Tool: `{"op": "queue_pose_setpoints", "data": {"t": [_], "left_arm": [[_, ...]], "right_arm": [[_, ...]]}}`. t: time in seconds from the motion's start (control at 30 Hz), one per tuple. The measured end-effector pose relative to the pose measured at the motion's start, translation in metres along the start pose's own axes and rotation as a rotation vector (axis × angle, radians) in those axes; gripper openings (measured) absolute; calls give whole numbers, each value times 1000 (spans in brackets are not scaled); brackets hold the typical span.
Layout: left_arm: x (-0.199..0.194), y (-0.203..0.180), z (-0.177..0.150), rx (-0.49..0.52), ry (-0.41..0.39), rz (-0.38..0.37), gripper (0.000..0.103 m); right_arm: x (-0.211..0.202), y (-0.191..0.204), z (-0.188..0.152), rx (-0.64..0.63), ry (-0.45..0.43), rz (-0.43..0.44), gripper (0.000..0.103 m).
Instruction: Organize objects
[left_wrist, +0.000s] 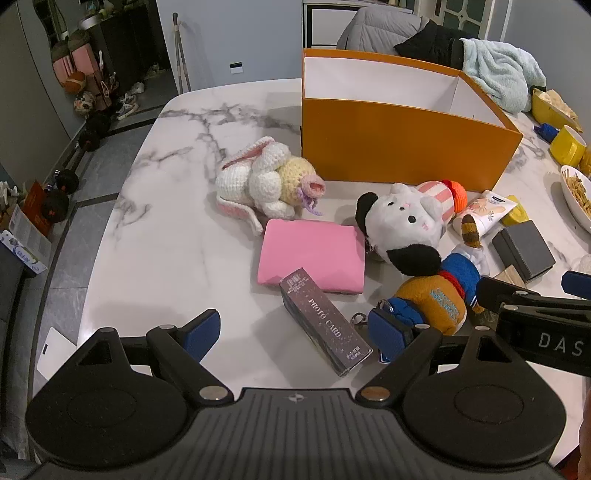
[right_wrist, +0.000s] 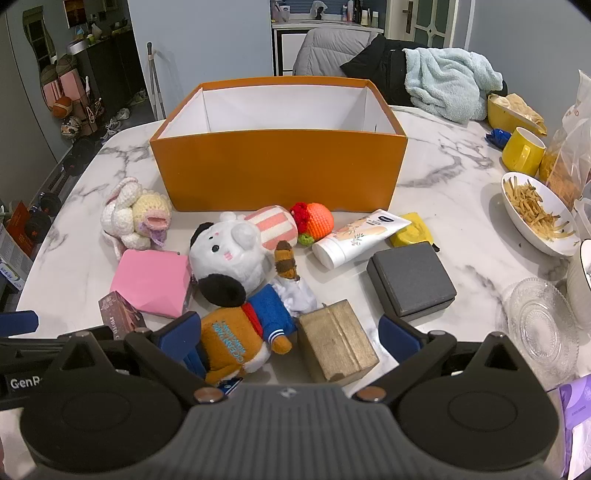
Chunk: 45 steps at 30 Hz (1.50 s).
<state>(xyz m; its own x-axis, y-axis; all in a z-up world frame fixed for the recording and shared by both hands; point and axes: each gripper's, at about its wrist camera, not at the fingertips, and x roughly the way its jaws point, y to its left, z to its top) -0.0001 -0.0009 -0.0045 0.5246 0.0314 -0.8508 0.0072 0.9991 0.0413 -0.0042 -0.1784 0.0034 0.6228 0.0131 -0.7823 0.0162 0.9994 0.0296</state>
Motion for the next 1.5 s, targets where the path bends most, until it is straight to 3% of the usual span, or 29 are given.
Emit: {"op": "queue_pose_setpoints", "data": {"t": [0.9,1.2,1.5], "left_arm": [[1,0,-4,-2,7,-4,103],[-7,7,-5,-17,2,-56,103],[-9,5,0,-4,-10,-51,103]], "right_arm": [[0,0,-2,0,4,-6,102],[2,0,-2,-7,6,-8,102],[2,3,-2,-14,1,-19,102]]}}
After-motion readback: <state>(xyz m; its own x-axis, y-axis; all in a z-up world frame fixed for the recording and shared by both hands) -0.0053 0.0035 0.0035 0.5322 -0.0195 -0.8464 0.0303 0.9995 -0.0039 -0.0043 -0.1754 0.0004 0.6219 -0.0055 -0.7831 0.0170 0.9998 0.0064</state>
